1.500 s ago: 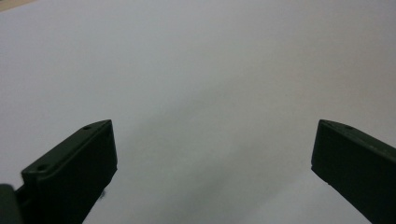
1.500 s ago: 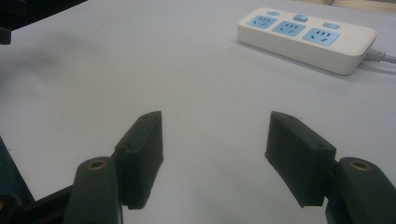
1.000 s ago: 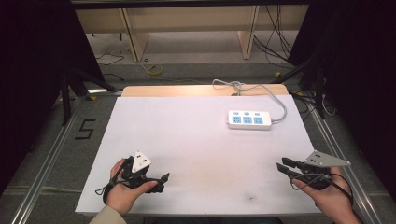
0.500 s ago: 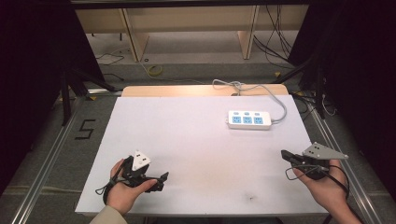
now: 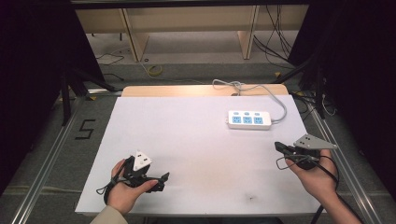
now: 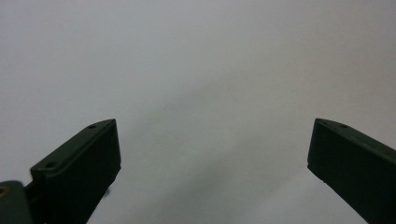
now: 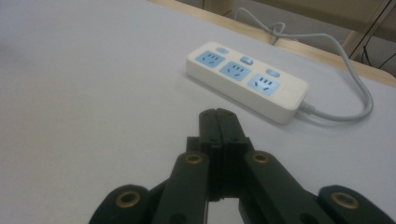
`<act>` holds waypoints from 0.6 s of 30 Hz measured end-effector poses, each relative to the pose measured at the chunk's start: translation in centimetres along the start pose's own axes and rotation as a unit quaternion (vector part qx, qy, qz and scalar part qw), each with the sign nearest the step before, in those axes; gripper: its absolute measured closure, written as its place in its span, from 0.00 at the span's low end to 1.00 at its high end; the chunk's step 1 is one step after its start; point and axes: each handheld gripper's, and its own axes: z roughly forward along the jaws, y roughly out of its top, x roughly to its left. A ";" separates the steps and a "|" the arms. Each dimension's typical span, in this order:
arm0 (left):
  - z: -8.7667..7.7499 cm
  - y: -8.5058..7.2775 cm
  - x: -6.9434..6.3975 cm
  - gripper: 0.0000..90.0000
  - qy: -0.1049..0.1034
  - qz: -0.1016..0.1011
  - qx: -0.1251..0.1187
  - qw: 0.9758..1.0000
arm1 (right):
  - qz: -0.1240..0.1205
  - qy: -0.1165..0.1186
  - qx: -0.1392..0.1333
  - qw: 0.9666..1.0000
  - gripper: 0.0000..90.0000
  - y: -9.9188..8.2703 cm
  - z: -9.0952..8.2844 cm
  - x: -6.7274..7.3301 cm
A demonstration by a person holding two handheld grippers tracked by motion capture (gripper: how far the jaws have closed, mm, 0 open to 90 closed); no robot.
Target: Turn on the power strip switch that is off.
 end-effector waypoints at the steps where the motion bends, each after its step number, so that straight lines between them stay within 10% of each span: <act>1: 0.0 0.0 0.0 0.03 0.000 0.000 -0.001 1.000 | -0.001 -0.003 -0.001 1.000 1.00 0.2 0.3 0.0; 18: 0.0 0.1 0.0 0.04 0.003 -0.002 -0.005 1.000 | 0.006 -0.014 0.003 1.000 1.00 1.3 1.7 -0.5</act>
